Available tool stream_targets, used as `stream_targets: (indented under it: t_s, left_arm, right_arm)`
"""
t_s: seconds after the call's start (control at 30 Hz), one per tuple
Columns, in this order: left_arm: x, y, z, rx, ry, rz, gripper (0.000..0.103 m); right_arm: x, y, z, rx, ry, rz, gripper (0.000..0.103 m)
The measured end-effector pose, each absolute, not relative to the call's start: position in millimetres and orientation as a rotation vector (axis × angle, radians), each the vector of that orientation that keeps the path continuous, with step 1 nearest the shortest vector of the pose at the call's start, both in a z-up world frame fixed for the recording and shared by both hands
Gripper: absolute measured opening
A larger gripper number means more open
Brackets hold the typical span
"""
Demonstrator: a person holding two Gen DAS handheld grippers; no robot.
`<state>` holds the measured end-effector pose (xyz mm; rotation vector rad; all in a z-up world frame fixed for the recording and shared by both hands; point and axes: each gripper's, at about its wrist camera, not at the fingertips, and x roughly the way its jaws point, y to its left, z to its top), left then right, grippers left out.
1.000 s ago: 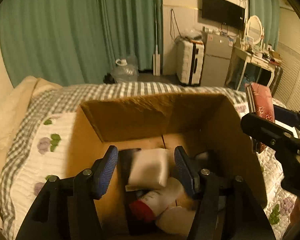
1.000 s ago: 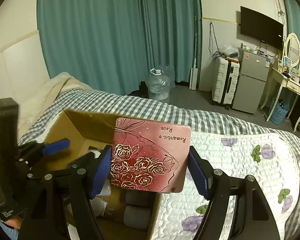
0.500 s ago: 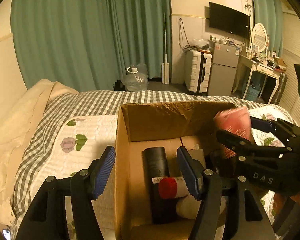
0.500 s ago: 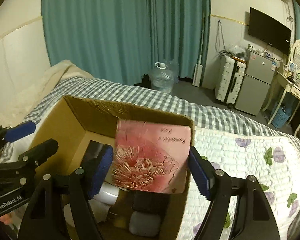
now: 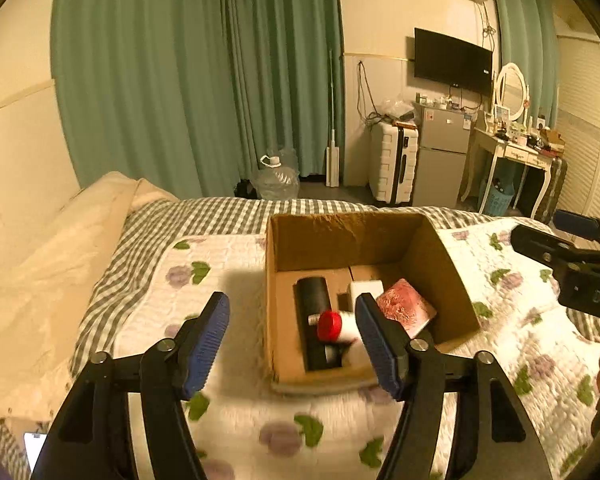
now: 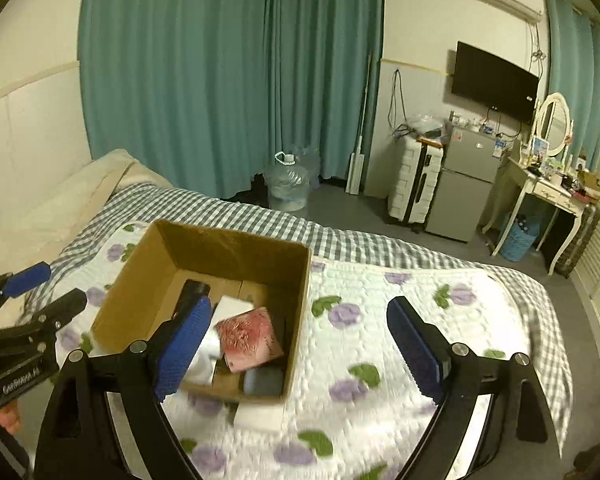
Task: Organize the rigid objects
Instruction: 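Grasp the remaining white charger block with the right gripper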
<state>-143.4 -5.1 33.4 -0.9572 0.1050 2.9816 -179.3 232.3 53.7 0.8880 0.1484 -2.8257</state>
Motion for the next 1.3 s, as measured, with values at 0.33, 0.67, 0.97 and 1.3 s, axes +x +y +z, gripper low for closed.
stream_targets:
  t_s: [0.33, 0.67, 0.97, 1.3]
  left_arm:
    - [-103, -17, -8, -1.026, 0.091, 2.985, 0.071]
    - [-118, -8, -84, -1.239, 0.146, 2.951, 0.071]
    - [-139, -21, -112, -1.385, 0.069, 2.932, 0.071]
    - [-140, -23, -117, -1.413, 0.039, 2.912, 0.071]
  right_arm:
    - [-127, 232, -6, 0.996, 0.047, -2.761, 0.091]
    - [-155, 215, -93, 1.209, 0.122, -2.707, 0.091]
    - [-177, 208, -125, 1.273, 0.109, -2.67, 0.089]
    - [-195, 204, -139, 1.299, 0.105, -2.671, 0.077]
